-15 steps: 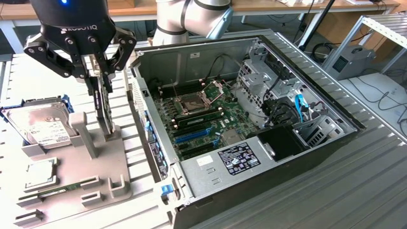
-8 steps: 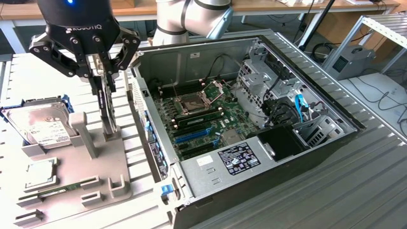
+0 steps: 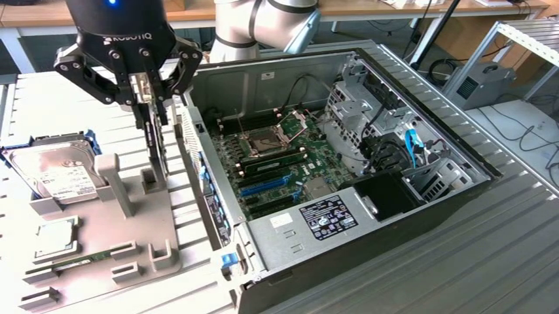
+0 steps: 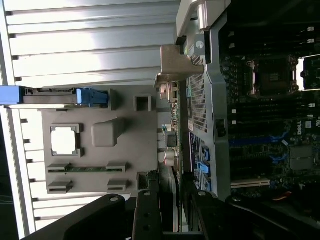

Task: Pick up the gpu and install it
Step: 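Pick up the gpu and move the gpu toward the slot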

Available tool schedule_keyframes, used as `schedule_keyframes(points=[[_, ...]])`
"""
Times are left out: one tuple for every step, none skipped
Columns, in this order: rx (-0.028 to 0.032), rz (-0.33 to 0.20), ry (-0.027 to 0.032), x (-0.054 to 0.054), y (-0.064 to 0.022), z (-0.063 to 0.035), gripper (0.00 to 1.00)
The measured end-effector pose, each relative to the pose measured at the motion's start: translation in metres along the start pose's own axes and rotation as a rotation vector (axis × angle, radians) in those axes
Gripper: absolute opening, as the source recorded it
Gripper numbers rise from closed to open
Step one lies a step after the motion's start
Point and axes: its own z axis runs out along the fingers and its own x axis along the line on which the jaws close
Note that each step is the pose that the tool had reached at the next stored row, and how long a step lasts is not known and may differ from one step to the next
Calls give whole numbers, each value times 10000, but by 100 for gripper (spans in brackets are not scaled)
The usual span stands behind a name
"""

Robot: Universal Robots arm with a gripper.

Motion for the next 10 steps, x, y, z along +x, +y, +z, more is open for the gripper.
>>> schedule_keyframes(points=[[3, 0, 0, -3, 0, 0, 29], [7, 0, 0, -6, 1, 0, 29], [9, -1, 0, -9, 1, 0, 29], [12, 0, -1, -12, 1, 0, 29], [15, -1, -1, -14, 2, 1, 29], [17, -1, -1, -16, 2, 1, 29], [20, -1, -1, -19, 2, 0, 29], [23, -1, -2, -21, 2, 1, 29], [26, -1, -2, -23, 3, 1, 29], [28, -1, -2, -26, 3, 1, 29]])
